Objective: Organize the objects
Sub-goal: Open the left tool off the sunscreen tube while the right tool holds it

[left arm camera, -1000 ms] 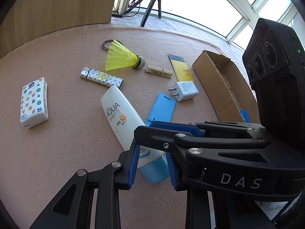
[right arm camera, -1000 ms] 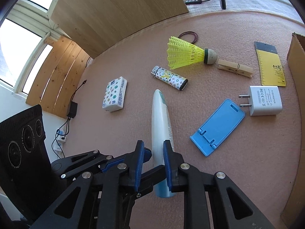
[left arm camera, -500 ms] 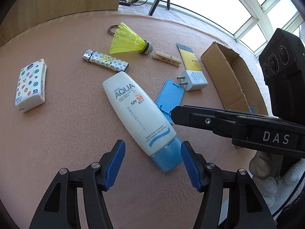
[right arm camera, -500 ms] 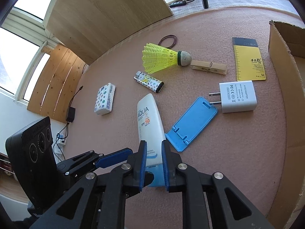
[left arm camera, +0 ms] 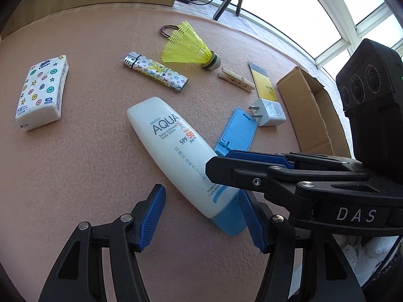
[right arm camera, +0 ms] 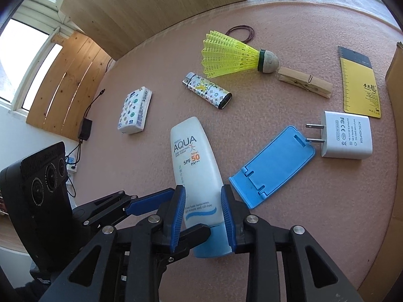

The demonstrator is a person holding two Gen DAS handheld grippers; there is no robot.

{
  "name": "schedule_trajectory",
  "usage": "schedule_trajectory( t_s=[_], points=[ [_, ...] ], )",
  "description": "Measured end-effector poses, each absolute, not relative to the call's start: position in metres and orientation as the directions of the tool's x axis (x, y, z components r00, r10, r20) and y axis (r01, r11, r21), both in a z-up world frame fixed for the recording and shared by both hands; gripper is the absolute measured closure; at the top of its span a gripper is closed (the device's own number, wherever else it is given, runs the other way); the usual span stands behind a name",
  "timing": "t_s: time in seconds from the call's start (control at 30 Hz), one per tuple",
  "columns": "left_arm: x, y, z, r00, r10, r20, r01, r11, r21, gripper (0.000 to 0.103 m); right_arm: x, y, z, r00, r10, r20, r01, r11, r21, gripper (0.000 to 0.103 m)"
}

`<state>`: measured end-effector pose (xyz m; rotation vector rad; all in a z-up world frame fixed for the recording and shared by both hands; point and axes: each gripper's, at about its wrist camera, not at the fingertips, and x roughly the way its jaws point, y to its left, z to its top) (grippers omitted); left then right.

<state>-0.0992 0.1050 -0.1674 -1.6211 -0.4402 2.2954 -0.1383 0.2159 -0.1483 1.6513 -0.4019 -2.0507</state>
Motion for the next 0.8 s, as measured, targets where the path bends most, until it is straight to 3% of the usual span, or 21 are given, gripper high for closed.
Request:
schedule_trajectory(
  t_s=[0.1,0.23,0.8],
  points=[
    [-0.1,0.106,-0.168,-0.32,0.409,-0.855,-0.069,-0.91,-0.41,0.039,-0.14,0.21,-0.153,-0.147,-0.523,-0.84,0.188,-0.848,0.495,0.074],
    [-0.099,0.106,-0.169,-0.322,0.408,-0.855,-0.074,-0.911,-0.407,0.039,-0.141,0.203,-0.16,-0.12,-0.532,-0.838,0.197,-0.84,0.505,0.061],
    [-0.097,0.129,-0.133,-0.381,0.371,-0.847,-0.137,-0.928,-0.345,0.048,-0.126,0.222,-0.137,-0.202,-0.566,-0.799,0.156,-0.824,0.544,0.068]
  ],
)
